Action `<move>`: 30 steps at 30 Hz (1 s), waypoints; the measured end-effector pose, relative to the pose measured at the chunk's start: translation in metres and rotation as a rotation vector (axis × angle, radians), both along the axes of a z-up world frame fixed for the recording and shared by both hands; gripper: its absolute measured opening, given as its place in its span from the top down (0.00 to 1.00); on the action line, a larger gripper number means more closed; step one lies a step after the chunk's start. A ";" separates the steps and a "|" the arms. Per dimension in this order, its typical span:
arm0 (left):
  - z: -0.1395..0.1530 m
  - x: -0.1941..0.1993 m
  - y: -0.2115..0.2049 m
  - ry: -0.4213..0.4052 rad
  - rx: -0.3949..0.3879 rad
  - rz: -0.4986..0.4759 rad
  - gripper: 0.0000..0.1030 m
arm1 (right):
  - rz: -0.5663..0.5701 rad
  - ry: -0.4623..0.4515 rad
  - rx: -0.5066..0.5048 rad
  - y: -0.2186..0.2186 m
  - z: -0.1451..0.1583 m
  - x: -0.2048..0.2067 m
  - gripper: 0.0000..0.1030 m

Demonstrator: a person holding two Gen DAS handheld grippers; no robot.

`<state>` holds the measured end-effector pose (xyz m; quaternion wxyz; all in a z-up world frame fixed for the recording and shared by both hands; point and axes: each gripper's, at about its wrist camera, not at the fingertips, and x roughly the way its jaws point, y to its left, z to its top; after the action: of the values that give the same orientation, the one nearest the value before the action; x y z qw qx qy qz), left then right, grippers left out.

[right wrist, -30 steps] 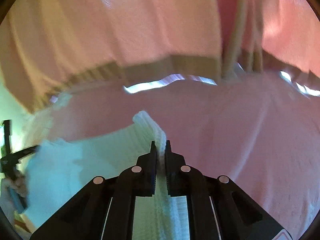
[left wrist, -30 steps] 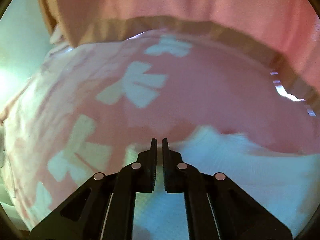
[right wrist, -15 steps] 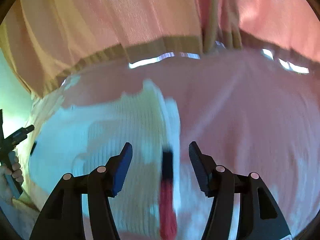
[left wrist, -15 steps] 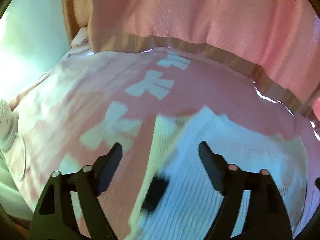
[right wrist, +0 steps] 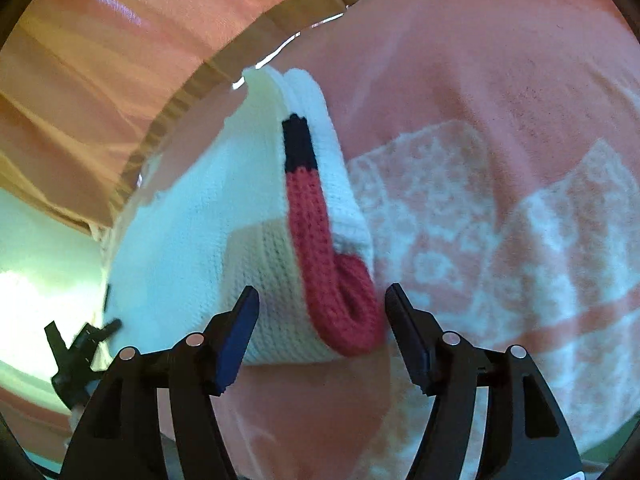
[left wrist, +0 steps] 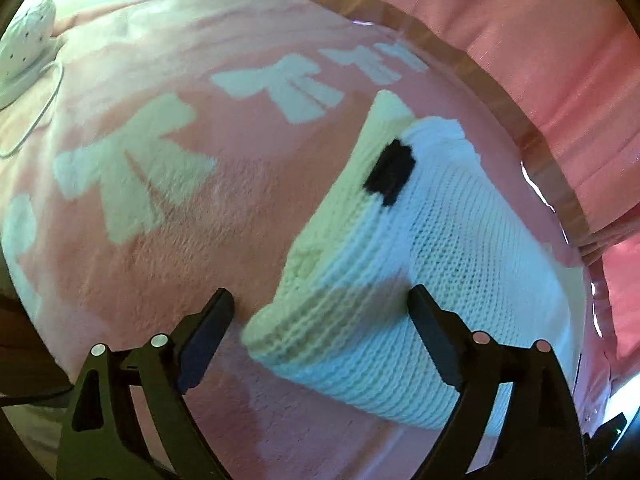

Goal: Fold small clothes

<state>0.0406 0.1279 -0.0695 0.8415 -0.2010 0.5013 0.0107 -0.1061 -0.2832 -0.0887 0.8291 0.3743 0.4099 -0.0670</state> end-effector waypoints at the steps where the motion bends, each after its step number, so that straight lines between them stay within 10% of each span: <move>1: 0.000 0.000 -0.003 0.000 0.007 -0.010 0.34 | 0.006 -0.008 0.004 0.002 -0.001 0.002 0.43; 2: 0.001 0.002 -0.006 -0.006 -0.002 -0.032 0.44 | 0.018 -0.015 0.001 0.005 -0.001 0.004 0.76; 3: 0.001 0.003 -0.009 -0.003 -0.033 -0.064 0.63 | 0.040 -0.015 0.011 0.006 -0.003 0.007 0.84; 8: 0.032 -0.009 -0.011 -0.030 -0.019 -0.132 0.80 | 0.040 -0.071 -0.115 0.008 0.037 -0.014 0.88; 15: 0.001 -0.035 -0.002 0.077 0.043 -0.164 0.77 | 0.059 0.173 -0.143 -0.009 0.001 -0.035 0.83; 23: 0.098 -0.054 -0.024 -0.196 0.251 -0.204 0.62 | 0.020 -0.010 -0.372 -0.005 0.091 -0.045 0.73; 27: 0.124 -0.016 -0.061 -0.237 0.253 -0.288 0.54 | 0.167 -0.058 -0.391 0.003 0.111 0.007 0.98; 30: 0.110 0.026 -0.099 -0.212 0.296 -0.363 0.54 | 0.262 -0.020 -0.413 0.008 0.098 0.063 0.99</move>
<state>0.0666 0.0292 0.0404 0.8978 0.0177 0.4311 -0.0885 -0.0430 -0.2747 0.0090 0.8937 0.1410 0.4243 -0.0378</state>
